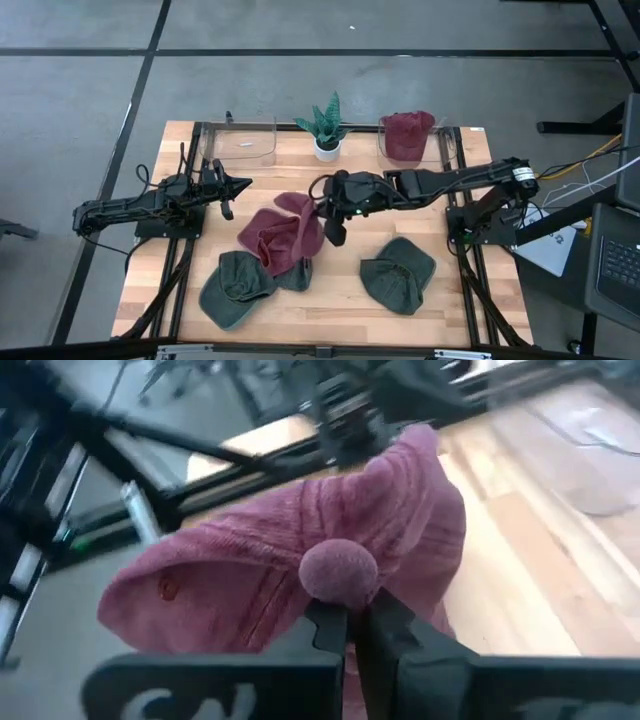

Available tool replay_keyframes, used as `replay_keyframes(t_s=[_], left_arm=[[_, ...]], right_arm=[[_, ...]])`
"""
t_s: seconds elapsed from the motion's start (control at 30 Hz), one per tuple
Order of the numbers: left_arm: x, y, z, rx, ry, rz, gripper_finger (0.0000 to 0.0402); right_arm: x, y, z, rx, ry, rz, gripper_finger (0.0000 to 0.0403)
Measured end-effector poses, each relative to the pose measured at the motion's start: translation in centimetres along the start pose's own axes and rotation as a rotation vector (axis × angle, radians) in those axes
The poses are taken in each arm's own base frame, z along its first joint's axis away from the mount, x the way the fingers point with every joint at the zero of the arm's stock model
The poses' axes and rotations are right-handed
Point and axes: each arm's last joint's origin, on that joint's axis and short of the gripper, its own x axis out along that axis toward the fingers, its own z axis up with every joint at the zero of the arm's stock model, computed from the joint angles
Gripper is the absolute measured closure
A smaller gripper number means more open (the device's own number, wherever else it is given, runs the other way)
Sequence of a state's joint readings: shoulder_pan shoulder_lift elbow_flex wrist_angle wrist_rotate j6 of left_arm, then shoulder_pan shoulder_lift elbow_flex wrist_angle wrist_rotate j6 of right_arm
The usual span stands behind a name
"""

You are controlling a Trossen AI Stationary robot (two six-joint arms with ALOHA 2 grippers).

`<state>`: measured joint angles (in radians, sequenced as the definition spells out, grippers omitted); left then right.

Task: Pick & Place hat
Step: Put the right red cap into the right transparent bin

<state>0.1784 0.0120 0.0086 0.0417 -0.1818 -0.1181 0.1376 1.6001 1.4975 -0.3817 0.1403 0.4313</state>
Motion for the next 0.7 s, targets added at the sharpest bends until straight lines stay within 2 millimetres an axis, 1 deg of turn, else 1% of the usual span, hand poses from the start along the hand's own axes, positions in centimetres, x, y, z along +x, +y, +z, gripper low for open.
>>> replay_keyframes(t_s=[0.27,0.5,0.6,0.7], left_arm=[[0.0,0.0,0.0,0.000,0.000,0.000,0.0397],[0.0,0.0,0.0,0.000,0.000,0.000,0.0398],[0.0,0.0,0.0,0.000,0.000,0.000,0.0397],[0.0,0.0,0.0,0.000,0.000,0.000,0.0398]], right_arm=[[0.0,-1.5,1.0,0.030,-0.058,-0.065,0.0393],[-0.3,-3.3,2.2,-0.020,-0.107,-0.113,0.0393],[-0.7,-3.9,2.9,-0.042,-0.142,-0.123,0.0393],[-1.6,-4.4,3.5,-0.090,-0.169,-0.136,0.0393]])
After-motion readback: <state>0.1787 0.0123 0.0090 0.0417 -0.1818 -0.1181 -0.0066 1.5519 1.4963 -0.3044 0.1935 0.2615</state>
